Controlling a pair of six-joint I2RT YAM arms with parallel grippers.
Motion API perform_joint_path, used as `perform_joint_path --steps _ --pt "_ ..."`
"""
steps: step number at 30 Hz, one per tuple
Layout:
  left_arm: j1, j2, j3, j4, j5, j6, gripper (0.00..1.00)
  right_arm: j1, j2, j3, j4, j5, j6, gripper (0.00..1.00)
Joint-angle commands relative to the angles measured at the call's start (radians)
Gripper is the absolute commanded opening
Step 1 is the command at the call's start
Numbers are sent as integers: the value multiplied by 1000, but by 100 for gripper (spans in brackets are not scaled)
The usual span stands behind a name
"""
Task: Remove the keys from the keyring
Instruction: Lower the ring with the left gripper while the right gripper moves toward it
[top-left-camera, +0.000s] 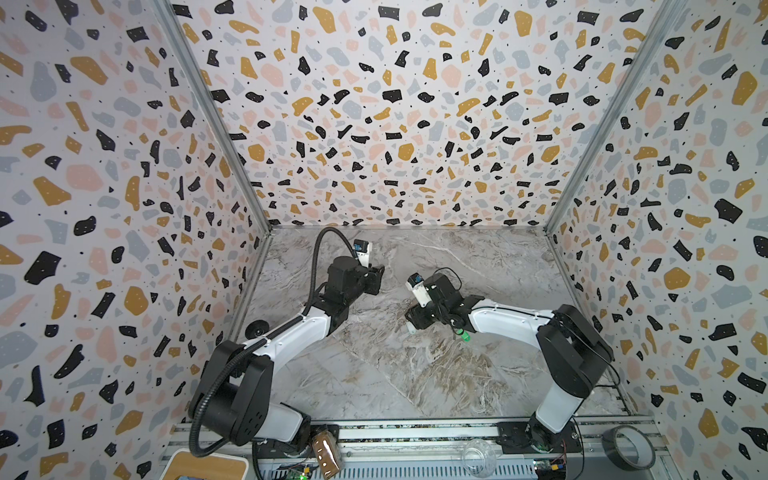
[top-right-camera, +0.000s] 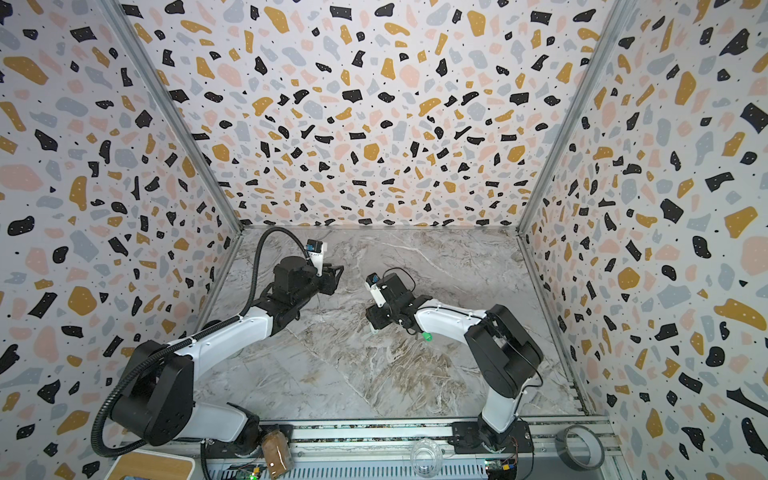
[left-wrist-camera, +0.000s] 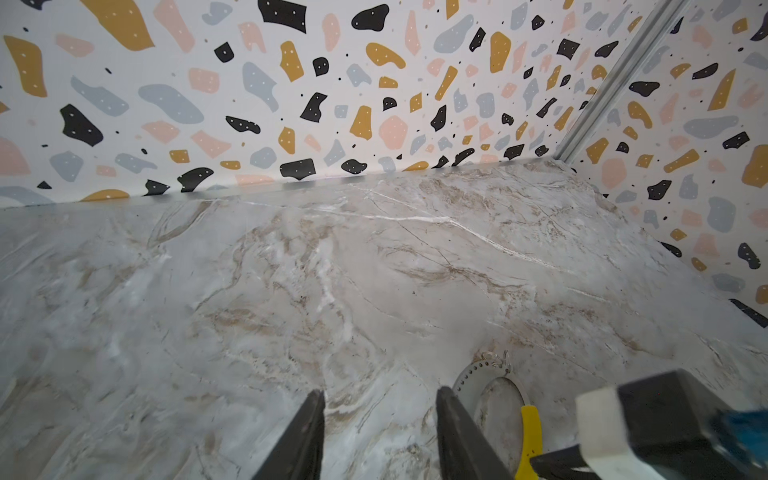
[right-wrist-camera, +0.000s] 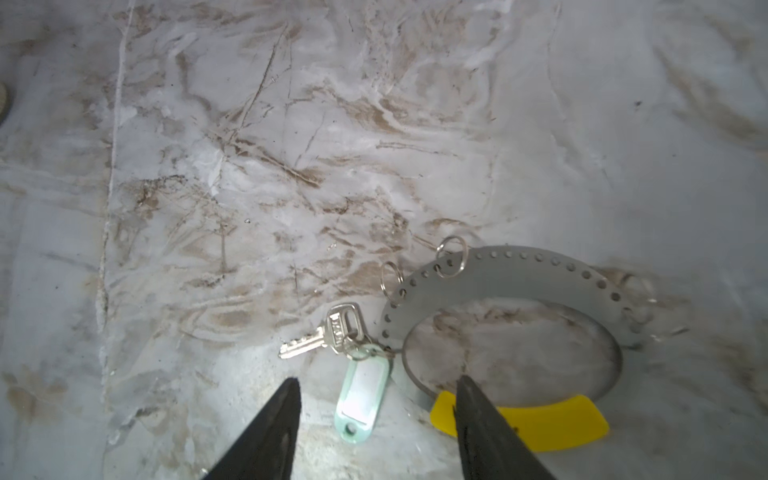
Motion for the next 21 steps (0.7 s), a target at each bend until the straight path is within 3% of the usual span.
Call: perform_joint_path --steps 1,6,14,21 --pt "2 -29 -6 29 69 -10 47 -2 31 76 -21 4 125 64" --pt "16 -3 21 -50 100 37 49 11 122 151 -40 -44 204 67" --pt "41 24 -7 -57 154 29 50 43 168 131 -31 -5 316 68" --pt "42 31 -12 -57 155 1 51 71 175 115 -58 -58 278 67"
